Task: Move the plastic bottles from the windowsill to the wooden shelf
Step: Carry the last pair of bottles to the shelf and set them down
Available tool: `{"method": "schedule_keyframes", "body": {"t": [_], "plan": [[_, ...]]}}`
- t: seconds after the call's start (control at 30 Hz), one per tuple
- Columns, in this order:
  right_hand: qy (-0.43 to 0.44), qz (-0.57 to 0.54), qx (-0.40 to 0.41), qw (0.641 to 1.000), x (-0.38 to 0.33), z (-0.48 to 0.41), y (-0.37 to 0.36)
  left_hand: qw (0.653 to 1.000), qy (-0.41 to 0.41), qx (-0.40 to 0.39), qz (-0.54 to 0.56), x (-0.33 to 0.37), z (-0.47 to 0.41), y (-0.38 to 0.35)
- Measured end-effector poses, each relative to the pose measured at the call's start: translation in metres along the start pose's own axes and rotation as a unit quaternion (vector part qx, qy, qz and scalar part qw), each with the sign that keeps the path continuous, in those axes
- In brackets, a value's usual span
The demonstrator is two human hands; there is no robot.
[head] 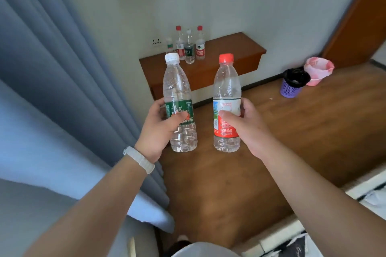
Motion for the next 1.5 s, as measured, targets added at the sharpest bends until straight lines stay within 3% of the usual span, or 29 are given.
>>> {"method": "schedule_keyframes", "body": {"t": [0.7,1.13,1.5], "plan": [[-0.046,0.041,0.123,0.991,-0.019,-0.22,-0.028,0.988,0.049,-0.143,0.035,-0.007,-0.296,0.013],[-0.056,0.048,0.144,0.987,-0.029,-0.318,-0.02,0.986,0.063,-0.147,0.052,-0.016,-0.387,0.009],[-0.045,-0.007,0.122,0.992,-0.026,-0.425,0.064,0.991,0.045,-0.125,0.008,-0.013,-0.477,-0.085]]}}
Point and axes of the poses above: each hand's wrist, its own z-axis away from the middle knuckle, its own y-axis out of the back of the hand, x = y × z, the point moved 4 cm from there along -z, towards the middle knuckle, and after that the axes turned 1 degree about -x, right-handed, at the moved point
